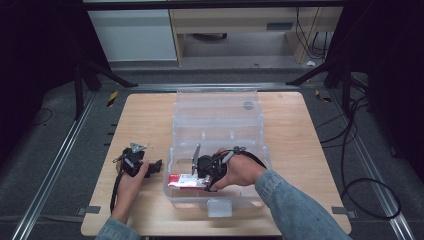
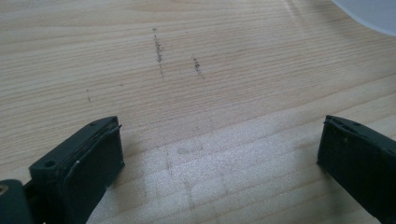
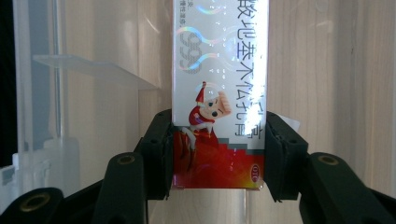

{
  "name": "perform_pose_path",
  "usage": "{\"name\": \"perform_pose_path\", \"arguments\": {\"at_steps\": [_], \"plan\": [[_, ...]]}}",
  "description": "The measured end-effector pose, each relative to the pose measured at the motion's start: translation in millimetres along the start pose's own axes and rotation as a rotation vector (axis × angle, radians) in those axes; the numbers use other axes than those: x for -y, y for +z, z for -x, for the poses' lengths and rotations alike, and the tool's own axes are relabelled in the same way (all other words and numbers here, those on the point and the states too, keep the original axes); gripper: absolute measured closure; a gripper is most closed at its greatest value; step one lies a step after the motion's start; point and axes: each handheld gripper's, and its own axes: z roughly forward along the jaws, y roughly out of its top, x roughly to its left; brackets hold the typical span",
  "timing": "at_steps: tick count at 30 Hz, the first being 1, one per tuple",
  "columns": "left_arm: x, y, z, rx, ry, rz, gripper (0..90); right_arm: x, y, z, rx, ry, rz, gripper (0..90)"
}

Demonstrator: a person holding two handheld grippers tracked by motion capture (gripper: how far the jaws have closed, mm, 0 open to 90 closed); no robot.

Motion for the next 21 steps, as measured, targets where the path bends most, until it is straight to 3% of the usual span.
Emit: {"name": "perform_pose_path", "arguments": {"at_steps": [21], "plan": [[0.0, 0.0, 0.0, 0.000, -0.001, 0.000, 0.0, -0.8, 12.7, 0.7, 0.001, -0.004, -0.033, 51.2]]}}
